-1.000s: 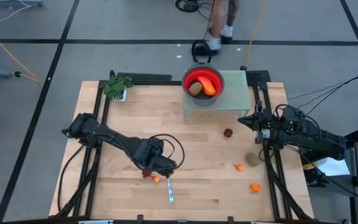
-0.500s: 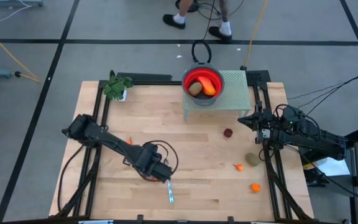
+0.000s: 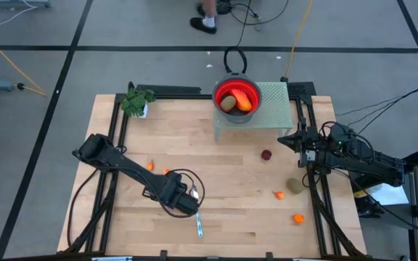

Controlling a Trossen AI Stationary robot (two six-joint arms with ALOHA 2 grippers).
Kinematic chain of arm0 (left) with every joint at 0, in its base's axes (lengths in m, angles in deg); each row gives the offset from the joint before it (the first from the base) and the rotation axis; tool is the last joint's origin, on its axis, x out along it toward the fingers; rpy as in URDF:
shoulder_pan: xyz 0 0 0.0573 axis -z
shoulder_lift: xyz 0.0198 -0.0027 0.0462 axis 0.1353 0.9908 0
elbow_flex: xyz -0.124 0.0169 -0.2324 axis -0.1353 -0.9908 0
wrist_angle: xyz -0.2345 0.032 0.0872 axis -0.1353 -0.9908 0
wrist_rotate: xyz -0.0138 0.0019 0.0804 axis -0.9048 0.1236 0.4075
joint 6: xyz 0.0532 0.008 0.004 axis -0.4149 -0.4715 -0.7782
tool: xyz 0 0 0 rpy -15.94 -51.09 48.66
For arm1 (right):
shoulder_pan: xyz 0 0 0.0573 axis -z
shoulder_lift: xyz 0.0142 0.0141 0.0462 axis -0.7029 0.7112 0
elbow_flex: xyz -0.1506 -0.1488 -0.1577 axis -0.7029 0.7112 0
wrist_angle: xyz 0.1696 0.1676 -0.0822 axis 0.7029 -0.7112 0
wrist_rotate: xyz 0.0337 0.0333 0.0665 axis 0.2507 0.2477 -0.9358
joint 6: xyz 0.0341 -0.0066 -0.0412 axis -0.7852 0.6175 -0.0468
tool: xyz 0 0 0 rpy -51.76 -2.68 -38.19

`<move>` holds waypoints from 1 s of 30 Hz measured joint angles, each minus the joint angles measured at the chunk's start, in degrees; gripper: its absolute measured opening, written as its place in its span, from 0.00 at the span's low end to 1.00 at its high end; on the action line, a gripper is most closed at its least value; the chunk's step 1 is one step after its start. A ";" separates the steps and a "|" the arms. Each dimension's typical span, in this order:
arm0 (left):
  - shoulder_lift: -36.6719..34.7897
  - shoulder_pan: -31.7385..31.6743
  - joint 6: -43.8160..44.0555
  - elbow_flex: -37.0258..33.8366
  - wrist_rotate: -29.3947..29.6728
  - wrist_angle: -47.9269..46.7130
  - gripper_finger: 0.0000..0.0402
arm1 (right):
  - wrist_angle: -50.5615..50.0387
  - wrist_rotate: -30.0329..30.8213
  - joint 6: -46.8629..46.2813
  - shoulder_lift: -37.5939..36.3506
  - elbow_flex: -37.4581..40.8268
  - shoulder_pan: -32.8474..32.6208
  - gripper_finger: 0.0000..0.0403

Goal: Pick & Place Fruit
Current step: Put the pomegranate into the red strainer bowl on the shelf

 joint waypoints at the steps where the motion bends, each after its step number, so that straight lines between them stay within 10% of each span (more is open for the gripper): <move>1: -0.02 0.00 -0.04 -0.95 -0.16 1.13 0.64 | -0.02 0.00 0.00 0.00 0.00 0.00 0.00; 30: -0.28 -0.11 -1.24 -15.13 -1.13 18.71 0.71 | -0.01 0.02 0.02 0.00 0.00 0.00 0.00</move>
